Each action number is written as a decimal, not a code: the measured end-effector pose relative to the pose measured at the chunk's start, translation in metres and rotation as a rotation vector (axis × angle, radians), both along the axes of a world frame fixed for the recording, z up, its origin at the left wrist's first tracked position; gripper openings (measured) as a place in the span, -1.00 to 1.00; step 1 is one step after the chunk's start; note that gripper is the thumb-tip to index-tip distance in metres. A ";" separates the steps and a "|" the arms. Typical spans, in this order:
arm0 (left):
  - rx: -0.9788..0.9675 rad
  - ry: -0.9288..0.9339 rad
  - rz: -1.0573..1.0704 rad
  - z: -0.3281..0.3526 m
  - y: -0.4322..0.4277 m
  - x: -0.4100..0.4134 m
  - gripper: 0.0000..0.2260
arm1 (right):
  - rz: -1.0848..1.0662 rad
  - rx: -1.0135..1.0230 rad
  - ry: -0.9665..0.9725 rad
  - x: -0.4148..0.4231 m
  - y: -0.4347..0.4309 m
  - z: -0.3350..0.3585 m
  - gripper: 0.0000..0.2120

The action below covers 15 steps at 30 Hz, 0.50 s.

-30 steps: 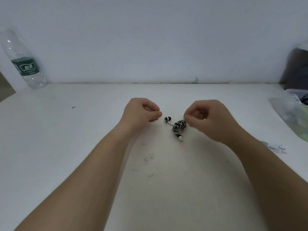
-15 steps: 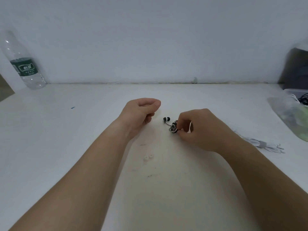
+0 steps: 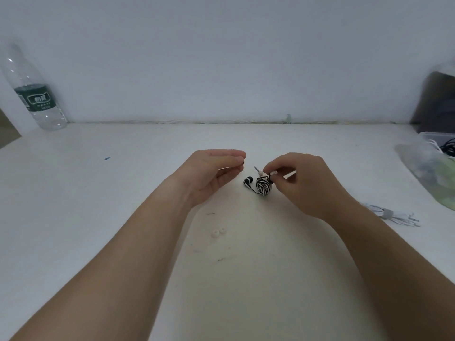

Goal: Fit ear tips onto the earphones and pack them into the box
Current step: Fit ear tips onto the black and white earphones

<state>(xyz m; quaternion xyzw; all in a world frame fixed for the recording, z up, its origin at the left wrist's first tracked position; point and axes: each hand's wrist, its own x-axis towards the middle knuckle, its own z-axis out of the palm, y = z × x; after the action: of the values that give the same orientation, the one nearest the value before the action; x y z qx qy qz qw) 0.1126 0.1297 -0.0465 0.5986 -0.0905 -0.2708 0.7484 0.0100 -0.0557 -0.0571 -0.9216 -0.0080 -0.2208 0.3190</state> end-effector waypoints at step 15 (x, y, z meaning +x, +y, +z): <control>-0.009 -0.104 -0.139 -0.004 -0.006 -0.006 -0.81 | 0.031 0.597 -0.038 0.007 0.000 -0.003 -0.88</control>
<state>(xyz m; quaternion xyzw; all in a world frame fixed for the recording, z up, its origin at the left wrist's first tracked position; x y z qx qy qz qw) 0.1063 0.1237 -0.0506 0.6007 -0.1719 -0.2904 0.7248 0.0165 -0.0552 -0.0603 -0.7825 0.0373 -0.2256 0.5791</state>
